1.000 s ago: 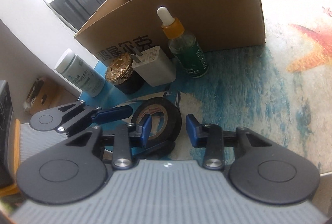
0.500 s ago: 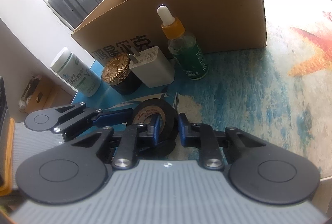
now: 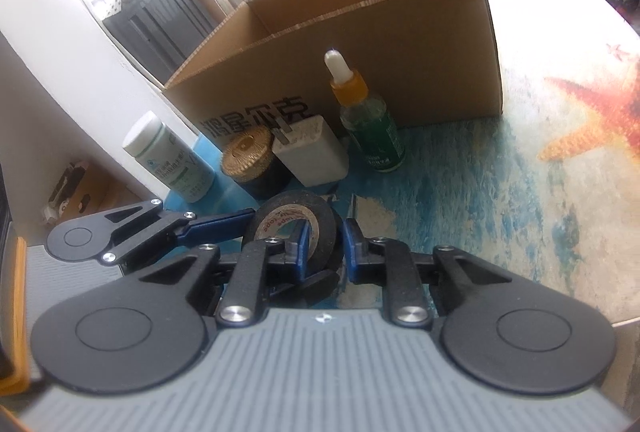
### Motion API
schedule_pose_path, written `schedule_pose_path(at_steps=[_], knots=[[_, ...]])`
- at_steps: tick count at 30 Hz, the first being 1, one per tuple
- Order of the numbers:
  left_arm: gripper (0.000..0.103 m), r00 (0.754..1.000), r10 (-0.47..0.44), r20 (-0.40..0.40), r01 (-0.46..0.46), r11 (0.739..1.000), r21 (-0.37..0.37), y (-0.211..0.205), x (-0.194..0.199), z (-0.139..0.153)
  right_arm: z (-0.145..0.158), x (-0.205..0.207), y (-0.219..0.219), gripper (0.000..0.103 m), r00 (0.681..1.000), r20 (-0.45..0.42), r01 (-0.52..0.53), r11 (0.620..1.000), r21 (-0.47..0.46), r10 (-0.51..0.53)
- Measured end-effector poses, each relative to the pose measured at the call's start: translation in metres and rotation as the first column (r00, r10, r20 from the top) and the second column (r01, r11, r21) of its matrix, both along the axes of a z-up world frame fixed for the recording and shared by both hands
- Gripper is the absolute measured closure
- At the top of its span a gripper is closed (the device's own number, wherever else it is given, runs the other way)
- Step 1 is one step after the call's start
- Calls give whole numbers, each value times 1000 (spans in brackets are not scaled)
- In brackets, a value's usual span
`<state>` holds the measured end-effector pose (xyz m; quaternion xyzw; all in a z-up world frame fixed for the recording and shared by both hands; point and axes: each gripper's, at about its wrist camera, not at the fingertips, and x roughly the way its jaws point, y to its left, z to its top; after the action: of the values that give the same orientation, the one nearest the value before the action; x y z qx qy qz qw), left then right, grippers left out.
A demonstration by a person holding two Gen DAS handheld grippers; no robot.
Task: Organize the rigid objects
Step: 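Carry the tape roll into the box and open the right tool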
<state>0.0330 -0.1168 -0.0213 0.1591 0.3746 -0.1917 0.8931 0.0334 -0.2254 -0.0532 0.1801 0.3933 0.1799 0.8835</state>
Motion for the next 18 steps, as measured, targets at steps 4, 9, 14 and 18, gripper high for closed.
schedule_pose_path(at_steps=[4,9,14,18], knots=[[36,996,0,84,0,1000,-7,3,-10,23,26,-7,-2,86,998,63,9,1000,25,-10],[36,979,8,204,-6,1000,-11,6,-14,57,70,-7,2,86,983,185,-17,1000,0,17],[36,957,43,287,-31,998,-46,6,-1,92,112,13,8,86,960,270,-55,996,-65,70],[36,941,76,328,-59,996,-61,3,24,111,138,49,8,86,952,281,-96,989,-109,123]])
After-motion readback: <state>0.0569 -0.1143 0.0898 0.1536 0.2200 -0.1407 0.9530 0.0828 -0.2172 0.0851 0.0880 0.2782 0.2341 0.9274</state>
